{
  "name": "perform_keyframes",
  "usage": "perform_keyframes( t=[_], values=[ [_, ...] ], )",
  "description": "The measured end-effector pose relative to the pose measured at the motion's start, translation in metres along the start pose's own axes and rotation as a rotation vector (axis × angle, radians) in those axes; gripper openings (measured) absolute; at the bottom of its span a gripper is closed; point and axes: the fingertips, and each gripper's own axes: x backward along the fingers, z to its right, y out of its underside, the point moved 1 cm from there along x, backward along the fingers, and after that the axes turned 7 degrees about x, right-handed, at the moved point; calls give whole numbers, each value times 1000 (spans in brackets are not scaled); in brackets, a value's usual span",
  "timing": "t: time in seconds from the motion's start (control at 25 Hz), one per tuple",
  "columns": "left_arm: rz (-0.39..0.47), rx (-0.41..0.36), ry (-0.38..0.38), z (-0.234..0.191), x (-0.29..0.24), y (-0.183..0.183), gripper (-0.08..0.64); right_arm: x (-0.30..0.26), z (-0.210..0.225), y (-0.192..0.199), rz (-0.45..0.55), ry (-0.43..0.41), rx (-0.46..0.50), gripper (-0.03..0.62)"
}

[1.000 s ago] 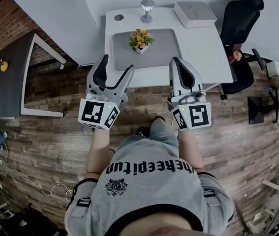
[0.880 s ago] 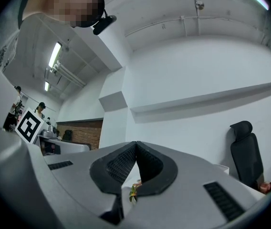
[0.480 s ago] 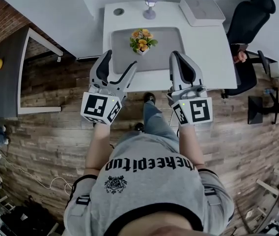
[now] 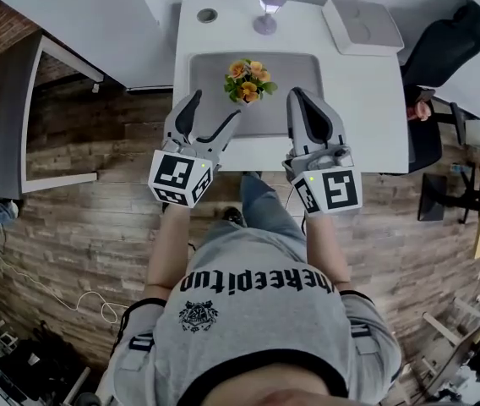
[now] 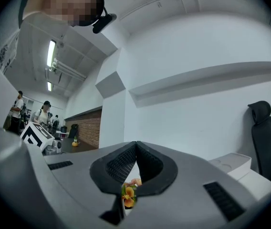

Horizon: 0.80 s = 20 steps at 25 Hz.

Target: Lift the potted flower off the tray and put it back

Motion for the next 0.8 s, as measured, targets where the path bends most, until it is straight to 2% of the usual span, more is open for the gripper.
perform_keyframes(
  t=[0.24,0.8],
  values=[
    [-113,16,-9,-12,-24,47,327,-11,6,27,-51,-22,-20,3],
    [-309,-36,-15,-30,-80,117,353,-6,36,52,-112,8,-23,3]
  ],
)
